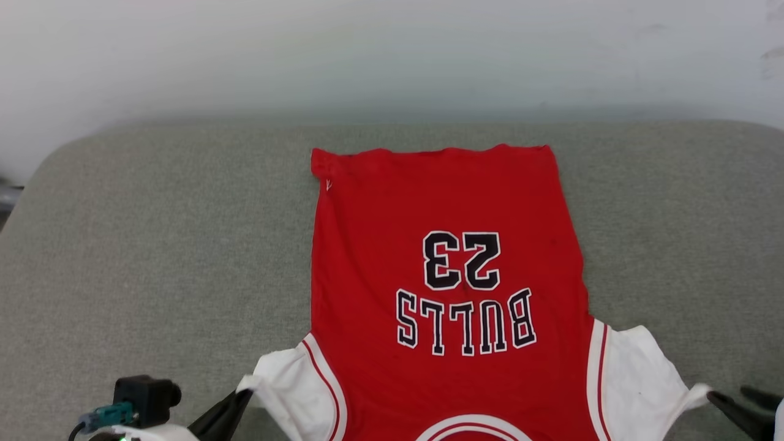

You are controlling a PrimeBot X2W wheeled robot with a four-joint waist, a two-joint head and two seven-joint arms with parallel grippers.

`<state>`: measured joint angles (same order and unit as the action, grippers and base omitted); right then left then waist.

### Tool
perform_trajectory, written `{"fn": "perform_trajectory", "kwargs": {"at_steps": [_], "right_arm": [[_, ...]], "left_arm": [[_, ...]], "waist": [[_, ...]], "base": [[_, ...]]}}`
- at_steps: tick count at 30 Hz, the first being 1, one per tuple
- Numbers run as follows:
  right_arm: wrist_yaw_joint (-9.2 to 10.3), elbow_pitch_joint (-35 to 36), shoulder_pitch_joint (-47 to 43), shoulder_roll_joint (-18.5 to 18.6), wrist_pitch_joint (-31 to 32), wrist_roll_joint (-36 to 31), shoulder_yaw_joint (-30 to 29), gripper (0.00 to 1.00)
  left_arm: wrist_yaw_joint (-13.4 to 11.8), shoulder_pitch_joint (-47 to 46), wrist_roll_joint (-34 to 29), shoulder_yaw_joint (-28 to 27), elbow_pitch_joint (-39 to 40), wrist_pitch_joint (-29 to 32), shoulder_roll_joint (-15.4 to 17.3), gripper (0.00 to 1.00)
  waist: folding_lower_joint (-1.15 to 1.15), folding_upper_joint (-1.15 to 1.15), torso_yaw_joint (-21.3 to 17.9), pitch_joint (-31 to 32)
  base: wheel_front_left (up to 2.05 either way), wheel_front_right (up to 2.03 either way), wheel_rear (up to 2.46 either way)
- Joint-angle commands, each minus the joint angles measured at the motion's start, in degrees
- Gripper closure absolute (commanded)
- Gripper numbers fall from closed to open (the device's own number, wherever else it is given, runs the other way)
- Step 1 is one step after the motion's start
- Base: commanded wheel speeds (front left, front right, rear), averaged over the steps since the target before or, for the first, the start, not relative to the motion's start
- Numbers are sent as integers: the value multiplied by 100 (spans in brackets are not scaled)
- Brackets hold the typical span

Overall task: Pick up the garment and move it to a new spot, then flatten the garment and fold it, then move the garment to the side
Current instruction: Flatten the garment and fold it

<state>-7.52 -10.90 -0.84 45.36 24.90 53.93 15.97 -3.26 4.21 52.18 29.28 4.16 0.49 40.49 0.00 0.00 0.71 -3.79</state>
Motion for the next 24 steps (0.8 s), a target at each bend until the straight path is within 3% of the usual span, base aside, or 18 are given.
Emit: {"fn": "perform_trajectory", "kwargs": {"at_steps": [1, 8, 14, 24], "right_arm": [[5, 78, 152, 18, 44, 17, -66, 0], [5, 511, 980, -96, 622, 43, -697, 0], [5, 595, 2155, -386, 1626, -266, -1136, 0], [5, -121, 4256, -734, 3336, -1634, -1618, 0]], "left_arm": [[-38, -103, -29, 11, 105, 38, -16, 100], [-247, -392, -215, 179, 1088, 481, 15, 100], [-378, -688, -371, 295, 1739, 813, 41, 100], [-244, -1286, -558, 478, 2284, 1084, -143, 100]], "waist": [[0, 0, 81, -176], [0, 0, 408, -898], [0, 0, 866, -1550], [0, 0, 1667, -2546]], "base": [[0, 0, 0], [0, 0, 0], [0, 0, 0], [0, 0, 0]]}}
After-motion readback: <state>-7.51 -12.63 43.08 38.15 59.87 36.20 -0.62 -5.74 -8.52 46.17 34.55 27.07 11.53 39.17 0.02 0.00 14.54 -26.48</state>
